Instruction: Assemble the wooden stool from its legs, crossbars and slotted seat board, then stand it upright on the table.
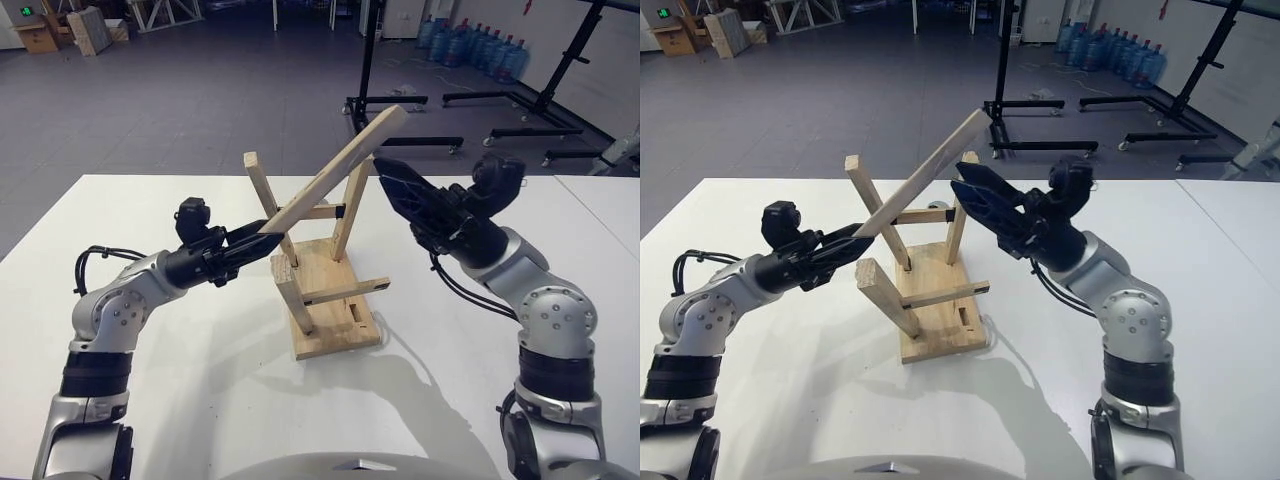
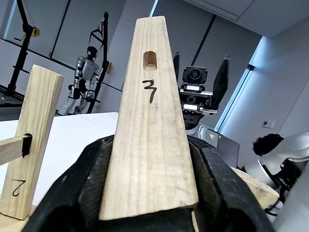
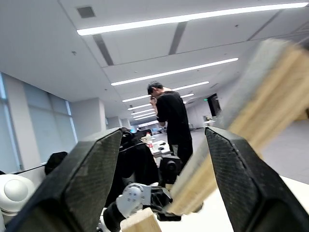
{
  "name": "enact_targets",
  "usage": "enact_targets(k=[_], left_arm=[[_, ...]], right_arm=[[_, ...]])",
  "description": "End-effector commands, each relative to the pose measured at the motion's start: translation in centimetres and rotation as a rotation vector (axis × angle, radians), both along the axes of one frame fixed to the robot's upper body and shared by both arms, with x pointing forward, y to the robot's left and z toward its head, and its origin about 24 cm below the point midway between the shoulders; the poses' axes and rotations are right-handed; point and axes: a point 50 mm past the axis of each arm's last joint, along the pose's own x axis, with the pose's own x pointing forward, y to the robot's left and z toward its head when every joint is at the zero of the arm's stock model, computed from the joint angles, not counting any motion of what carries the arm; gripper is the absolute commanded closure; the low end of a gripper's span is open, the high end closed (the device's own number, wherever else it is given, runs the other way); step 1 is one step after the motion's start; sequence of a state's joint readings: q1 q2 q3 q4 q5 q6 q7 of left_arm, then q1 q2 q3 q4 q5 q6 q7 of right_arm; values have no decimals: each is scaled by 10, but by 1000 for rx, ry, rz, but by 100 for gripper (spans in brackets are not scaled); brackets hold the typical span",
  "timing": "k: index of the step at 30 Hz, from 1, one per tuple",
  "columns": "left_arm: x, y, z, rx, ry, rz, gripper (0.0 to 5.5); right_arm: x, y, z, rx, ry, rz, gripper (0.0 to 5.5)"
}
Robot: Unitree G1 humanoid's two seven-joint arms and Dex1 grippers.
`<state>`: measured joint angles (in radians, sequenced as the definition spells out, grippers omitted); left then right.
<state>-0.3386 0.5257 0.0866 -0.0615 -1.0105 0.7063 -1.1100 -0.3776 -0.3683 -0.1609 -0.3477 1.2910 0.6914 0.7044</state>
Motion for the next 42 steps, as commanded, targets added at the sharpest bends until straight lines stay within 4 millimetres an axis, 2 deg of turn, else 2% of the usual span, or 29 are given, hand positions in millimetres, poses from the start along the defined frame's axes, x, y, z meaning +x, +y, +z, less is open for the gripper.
enact_targets(k=[1,7,11,15,20,24,30,33,37,42], left_arm=[[4,-5,8,21,-39,-67,344],[6,-4,10,-6,-74,-39,344],[9,-5,12,-14,-91,-4,344],[2,-12,13,-12,-106,-76,344],[-4,-20,7,47,-102,-149,344],[-1,-19,4,68,-100,-136,344],[2,-16,4,58,-105,-115,344],[1,-15,2,81,-108,-114,344],[2,-14,0,98,-113,-111,344],[0,-14,-4,106,-108,-116,344]], right_arm=[[4,10,-2,-3,3,17,236],[12,4,-17,-48,56,-15,236],[11,4,-26,-90,80,22,236],[18,1,-34,-116,106,-5,236],[26,3,-26,-62,98,-24,236],[20,4,-15,-30,76,45,236],[14,0,-22,-111,86,56,236],[16,0,-16,-72,84,62,236],[22,12,-13,-67,93,78,236],[24,12,-7,-25,114,99,236]])
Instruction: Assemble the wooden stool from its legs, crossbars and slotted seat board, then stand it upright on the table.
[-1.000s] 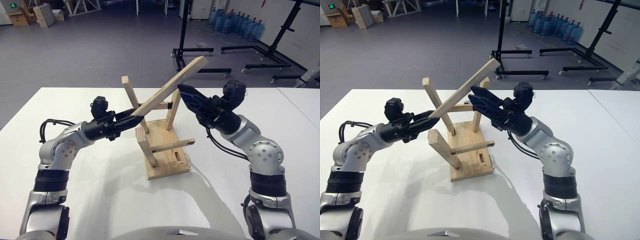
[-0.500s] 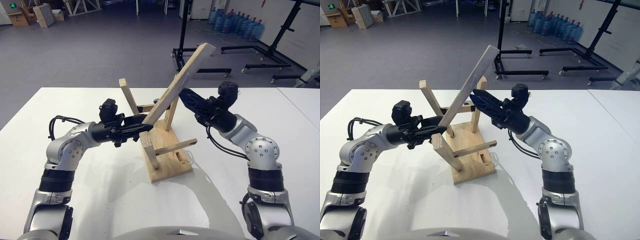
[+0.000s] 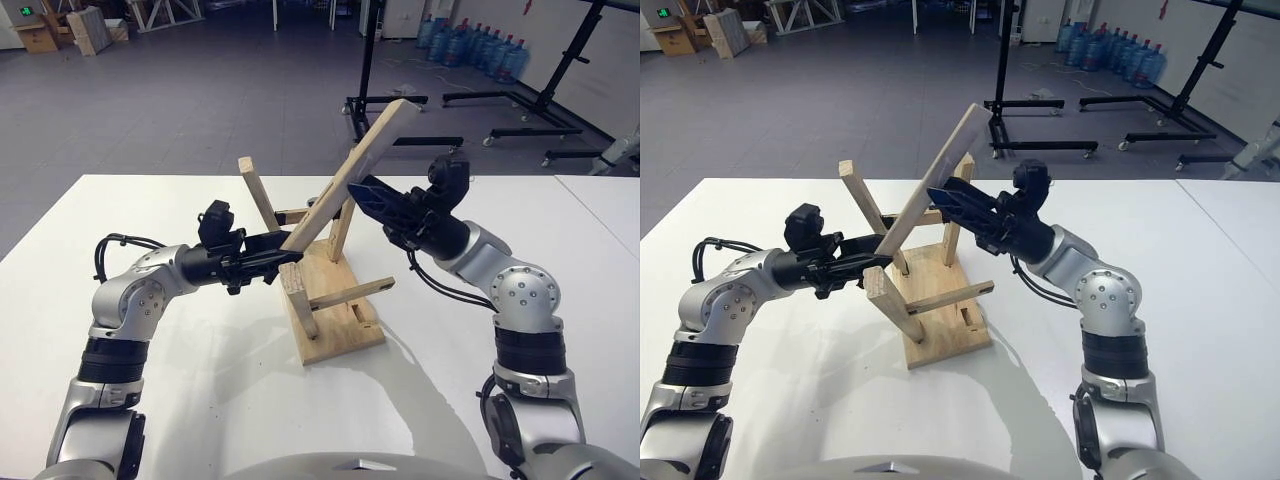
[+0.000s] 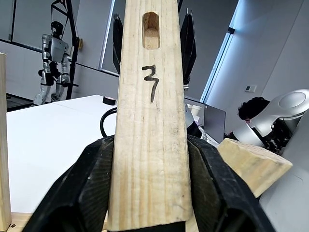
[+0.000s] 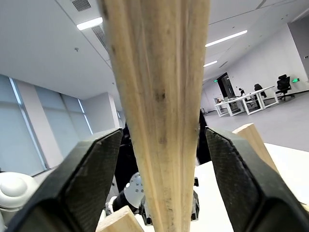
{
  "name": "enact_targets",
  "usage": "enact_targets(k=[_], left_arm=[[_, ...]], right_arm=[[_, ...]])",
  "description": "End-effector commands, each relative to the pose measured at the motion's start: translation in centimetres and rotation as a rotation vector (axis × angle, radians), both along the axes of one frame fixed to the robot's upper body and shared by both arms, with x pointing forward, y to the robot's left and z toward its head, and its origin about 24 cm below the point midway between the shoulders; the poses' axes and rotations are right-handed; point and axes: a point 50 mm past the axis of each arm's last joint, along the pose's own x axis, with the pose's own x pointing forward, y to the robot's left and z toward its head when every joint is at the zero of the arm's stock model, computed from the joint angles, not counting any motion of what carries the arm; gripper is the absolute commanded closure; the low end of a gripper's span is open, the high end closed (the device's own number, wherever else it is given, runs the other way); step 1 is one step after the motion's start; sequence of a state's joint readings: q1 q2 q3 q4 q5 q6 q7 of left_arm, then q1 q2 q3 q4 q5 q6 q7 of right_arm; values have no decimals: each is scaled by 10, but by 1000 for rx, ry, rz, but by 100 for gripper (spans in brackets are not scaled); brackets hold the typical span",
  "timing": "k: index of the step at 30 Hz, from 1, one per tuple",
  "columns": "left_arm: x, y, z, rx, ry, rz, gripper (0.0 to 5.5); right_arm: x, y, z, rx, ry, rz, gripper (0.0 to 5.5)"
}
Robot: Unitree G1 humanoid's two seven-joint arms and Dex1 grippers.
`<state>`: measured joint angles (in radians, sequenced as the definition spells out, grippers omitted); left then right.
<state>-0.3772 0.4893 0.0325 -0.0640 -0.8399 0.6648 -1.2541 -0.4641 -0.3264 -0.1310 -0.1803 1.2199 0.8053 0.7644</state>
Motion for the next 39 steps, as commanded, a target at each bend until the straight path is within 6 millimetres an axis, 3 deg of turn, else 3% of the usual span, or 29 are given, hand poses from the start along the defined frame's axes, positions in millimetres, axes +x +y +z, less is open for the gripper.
enact_targets(k=[1,12,18,24,25,29,33,37,39], left_arm=[[-2,0,-2,19,-5,-6,344],[-10,-5,-1,14,10,-93,345],[-6,-5,-5,35,7,-38,345],[-4,-5,-9,55,21,-7,345],[-2,-5,-10,61,25,13,309],[5,-1,-16,78,44,96,254],[-2,7,-16,81,49,133,186],[-6,19,-21,107,59,224,131],[-7,17,-36,179,83,263,102]], right_arm=[[3,0,8,24,-3,6,236],[5,-3,15,-5,-32,54,236],[1,-5,17,-1,-44,87,334],[-6,-10,21,-12,-107,118,339],[-7,-11,23,-13,-122,120,339],[-4,-17,27,-37,-217,29,339],[-1,-37,27,-155,-295,-41,342],[11,-68,5,-304,-281,-114,343],[15,-78,-14,-364,-275,-175,343]])
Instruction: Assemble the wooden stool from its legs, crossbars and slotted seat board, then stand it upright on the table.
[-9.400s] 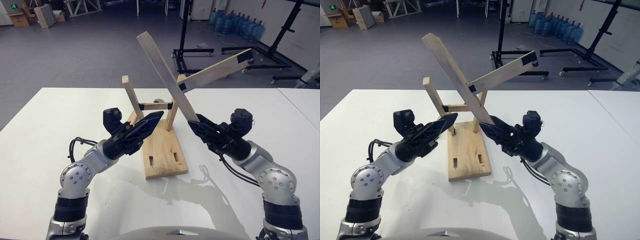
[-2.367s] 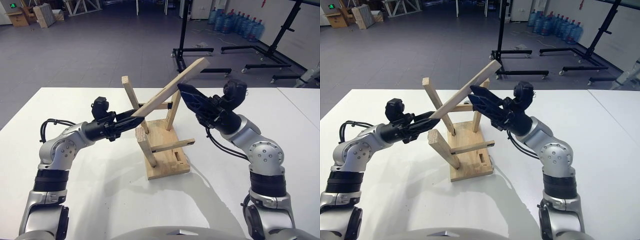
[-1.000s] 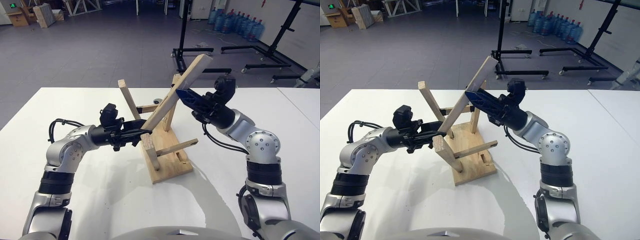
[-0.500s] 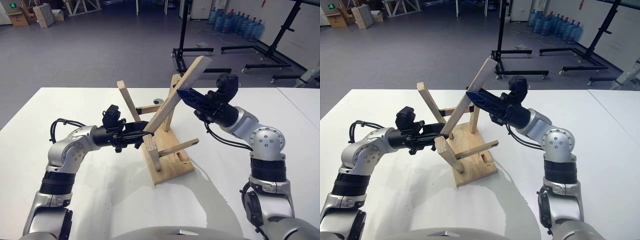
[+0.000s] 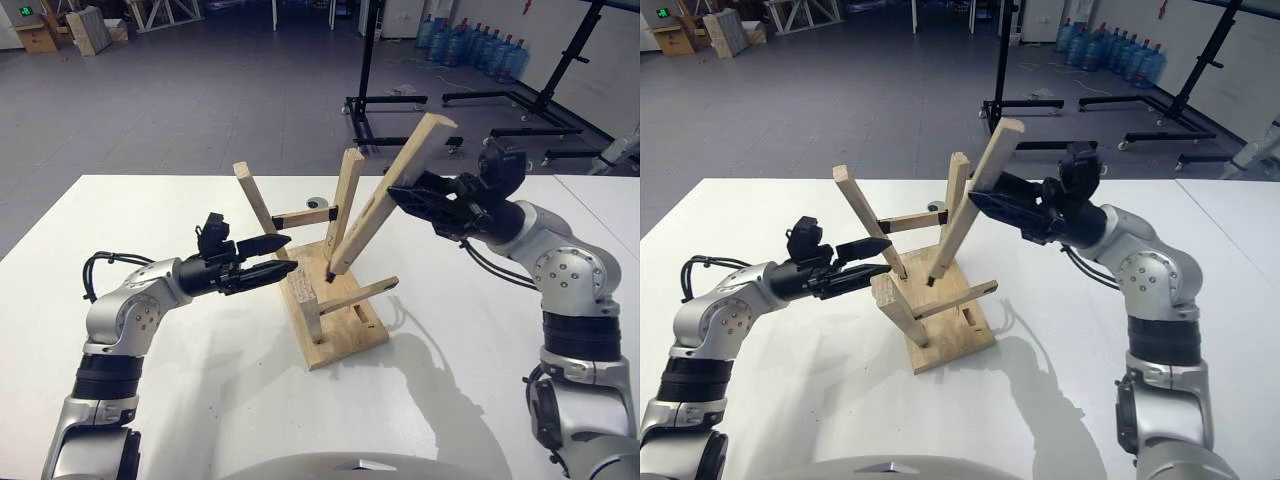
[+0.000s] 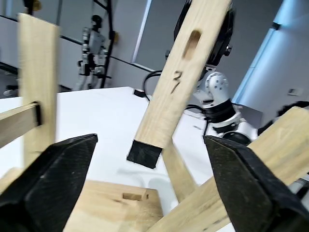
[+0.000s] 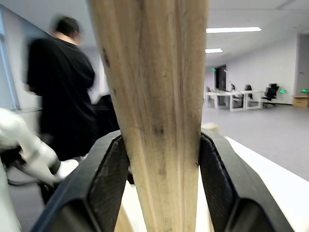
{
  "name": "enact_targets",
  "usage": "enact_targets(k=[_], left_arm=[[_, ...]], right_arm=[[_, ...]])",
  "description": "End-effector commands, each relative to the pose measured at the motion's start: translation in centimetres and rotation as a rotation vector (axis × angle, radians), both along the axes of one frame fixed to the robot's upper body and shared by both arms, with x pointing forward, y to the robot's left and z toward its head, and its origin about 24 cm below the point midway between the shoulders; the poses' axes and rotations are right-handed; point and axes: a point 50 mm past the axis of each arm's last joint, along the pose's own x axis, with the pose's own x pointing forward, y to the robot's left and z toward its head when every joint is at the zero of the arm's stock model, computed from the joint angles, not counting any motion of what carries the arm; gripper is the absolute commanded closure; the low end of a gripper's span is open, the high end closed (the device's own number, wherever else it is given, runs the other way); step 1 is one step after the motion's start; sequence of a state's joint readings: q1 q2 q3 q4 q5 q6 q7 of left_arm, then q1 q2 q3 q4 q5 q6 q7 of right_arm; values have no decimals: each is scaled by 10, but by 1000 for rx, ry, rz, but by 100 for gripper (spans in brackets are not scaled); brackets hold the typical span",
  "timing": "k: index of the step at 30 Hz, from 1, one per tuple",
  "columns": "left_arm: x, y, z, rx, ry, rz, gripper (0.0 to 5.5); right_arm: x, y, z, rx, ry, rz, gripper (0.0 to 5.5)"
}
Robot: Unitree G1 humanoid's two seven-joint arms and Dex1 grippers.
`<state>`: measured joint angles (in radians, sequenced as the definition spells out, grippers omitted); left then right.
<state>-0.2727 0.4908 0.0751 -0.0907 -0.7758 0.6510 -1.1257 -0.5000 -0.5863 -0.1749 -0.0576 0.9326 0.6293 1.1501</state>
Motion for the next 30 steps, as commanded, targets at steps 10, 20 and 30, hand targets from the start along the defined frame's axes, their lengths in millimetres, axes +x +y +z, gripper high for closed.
enact_targets(k=[10,20,30], left_arm=[[-8,8,-103,589,167,283,36],[-1,16,-114,688,136,380,36],[22,30,-115,714,65,486,36]], right_arm=[[-15,-26,-84,-139,-66,-334,343],[-68,-13,-81,-101,21,-280,343],[-70,-26,-76,-174,23,-280,344]])
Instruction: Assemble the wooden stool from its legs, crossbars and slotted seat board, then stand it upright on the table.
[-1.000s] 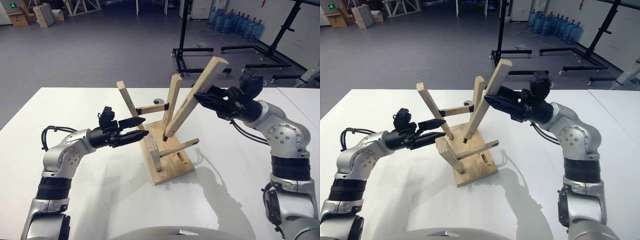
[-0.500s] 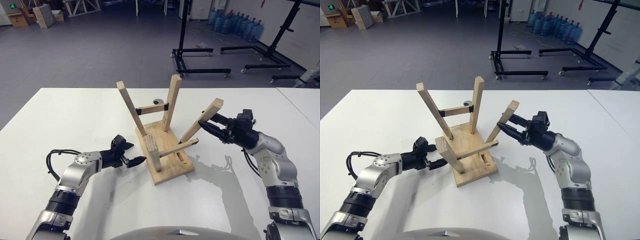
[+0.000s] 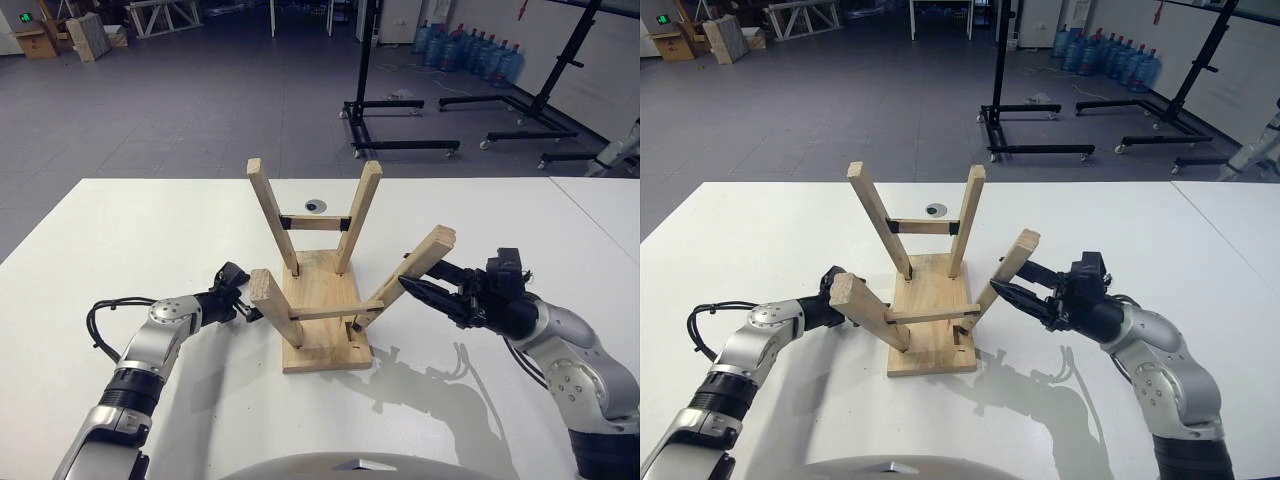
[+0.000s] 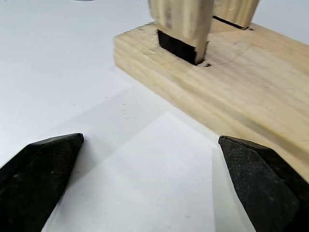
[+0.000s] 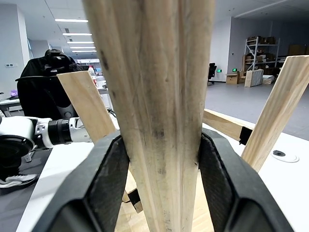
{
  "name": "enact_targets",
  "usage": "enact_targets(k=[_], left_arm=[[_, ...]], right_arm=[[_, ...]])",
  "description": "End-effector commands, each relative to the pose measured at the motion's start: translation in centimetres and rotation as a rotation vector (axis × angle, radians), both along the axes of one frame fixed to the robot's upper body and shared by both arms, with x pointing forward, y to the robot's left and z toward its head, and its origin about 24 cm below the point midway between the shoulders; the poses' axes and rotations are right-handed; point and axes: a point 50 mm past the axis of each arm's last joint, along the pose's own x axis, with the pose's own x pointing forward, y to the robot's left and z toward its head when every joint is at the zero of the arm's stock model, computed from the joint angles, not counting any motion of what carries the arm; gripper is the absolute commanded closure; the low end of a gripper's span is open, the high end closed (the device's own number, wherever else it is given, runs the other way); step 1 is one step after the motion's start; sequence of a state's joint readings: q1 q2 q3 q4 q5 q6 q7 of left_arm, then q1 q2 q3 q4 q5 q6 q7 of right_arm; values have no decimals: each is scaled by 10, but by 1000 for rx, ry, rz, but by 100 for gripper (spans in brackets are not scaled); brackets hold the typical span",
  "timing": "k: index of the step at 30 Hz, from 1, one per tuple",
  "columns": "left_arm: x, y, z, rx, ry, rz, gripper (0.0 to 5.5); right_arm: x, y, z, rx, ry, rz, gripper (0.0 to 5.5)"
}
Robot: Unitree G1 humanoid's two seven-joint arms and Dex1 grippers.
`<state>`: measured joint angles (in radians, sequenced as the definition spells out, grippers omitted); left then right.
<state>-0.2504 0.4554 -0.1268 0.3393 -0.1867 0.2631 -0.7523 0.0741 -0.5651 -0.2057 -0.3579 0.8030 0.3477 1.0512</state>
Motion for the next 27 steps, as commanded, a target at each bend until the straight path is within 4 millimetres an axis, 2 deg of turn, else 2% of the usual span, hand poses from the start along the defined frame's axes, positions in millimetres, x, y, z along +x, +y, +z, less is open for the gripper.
enact_targets(k=[1,7,11,15,21,27], left_arm=[[5,6,-8,37,8,45,36],[9,7,-16,34,9,73,36],[8,10,-17,29,6,82,36],[9,9,-15,21,0,75,36],[8,7,-14,25,-12,65,36],[4,2,-17,21,-13,66,36]], right_arm=[[2,-10,-3,-56,-6,-21,344],[-13,-13,-16,-22,91,116,345],[-19,-17,-12,-55,108,221,345],[-9,-17,-3,-123,37,254,345],[13,-7,23,-234,-63,291,345],[8,-2,28,-345,-18,385,345]])
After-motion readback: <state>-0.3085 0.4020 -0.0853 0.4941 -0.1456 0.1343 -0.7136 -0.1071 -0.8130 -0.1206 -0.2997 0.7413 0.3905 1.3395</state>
